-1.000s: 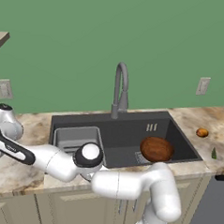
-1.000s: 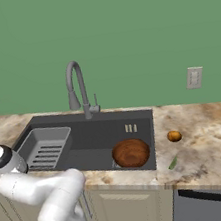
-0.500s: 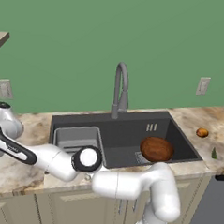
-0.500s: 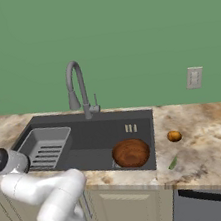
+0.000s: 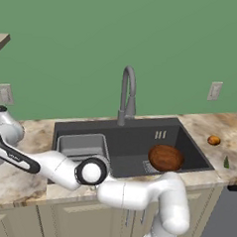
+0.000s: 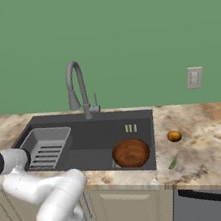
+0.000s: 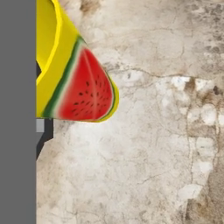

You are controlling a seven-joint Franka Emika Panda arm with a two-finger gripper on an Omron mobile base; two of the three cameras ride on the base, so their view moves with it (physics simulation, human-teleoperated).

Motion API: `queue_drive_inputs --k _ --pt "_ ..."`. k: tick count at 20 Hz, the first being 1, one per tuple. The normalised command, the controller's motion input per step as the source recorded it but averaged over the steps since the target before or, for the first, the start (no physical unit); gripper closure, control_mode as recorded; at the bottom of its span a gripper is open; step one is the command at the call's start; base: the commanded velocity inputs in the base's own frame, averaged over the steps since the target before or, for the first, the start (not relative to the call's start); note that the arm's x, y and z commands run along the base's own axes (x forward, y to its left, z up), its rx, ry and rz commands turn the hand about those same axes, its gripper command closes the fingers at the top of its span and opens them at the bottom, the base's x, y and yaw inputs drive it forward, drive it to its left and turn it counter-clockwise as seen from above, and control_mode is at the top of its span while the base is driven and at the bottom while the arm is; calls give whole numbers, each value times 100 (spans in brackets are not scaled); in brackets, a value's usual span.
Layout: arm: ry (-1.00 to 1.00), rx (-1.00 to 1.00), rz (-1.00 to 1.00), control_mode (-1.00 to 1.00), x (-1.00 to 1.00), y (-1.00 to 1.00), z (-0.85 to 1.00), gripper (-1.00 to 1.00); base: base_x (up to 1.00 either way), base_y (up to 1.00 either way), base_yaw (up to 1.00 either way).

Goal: Remove the mango and lemon wedge from the sink. Then move the bowl and cup from the counter to the sink for washing.

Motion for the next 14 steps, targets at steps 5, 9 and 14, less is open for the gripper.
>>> queue_drive_inputs --k 5,9,14 --pt "7 -13 -2 -100 13 -1 33 100 0 0 0" --pt "8 -10 -2 -100 12 -5 30 100 0 0 0" --pt "11 -9 -2 -100 6 -10 24 100 0 0 0"
